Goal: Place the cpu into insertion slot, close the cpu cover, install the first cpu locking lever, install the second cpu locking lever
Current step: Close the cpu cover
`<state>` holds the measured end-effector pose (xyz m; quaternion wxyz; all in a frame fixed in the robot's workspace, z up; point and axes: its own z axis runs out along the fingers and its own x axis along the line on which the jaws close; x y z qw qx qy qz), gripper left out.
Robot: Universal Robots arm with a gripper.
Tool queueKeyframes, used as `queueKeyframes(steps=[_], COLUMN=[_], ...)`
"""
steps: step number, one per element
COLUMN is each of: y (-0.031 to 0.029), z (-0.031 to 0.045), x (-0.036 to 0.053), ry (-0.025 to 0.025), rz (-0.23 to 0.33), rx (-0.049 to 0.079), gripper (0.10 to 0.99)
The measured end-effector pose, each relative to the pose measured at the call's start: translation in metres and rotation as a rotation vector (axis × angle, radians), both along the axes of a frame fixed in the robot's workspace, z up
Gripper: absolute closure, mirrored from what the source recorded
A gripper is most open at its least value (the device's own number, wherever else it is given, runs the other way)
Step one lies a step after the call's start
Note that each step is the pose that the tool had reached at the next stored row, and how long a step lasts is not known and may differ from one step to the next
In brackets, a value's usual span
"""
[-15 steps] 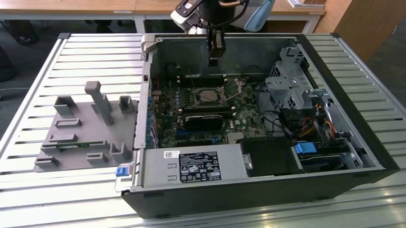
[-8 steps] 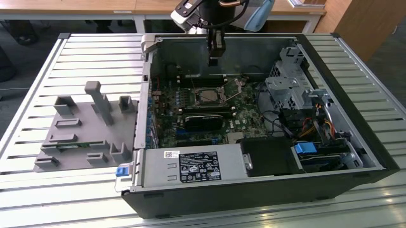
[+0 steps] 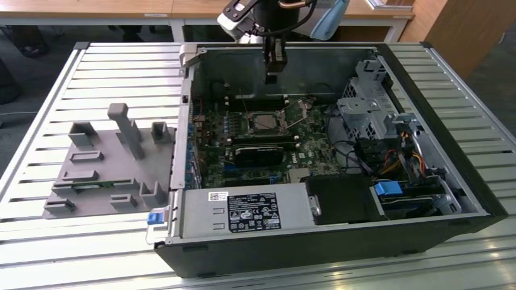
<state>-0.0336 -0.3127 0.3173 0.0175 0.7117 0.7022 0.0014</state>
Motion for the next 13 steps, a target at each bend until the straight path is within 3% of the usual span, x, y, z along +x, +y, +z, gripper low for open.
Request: queueKeyframes(steps=[4,10,13], y=[0.0001,-0.0014,-0.0013], z=[-0.0011,-0.0110,-0.0128], x=[0.0060,0.0063,0.0122], ry=[0.0000,0.0001,0.0001], rz=[0.000,0.000,0.000], rx=[0.000,0.000,0.000], gripper=[0.980,0.980,0.980])
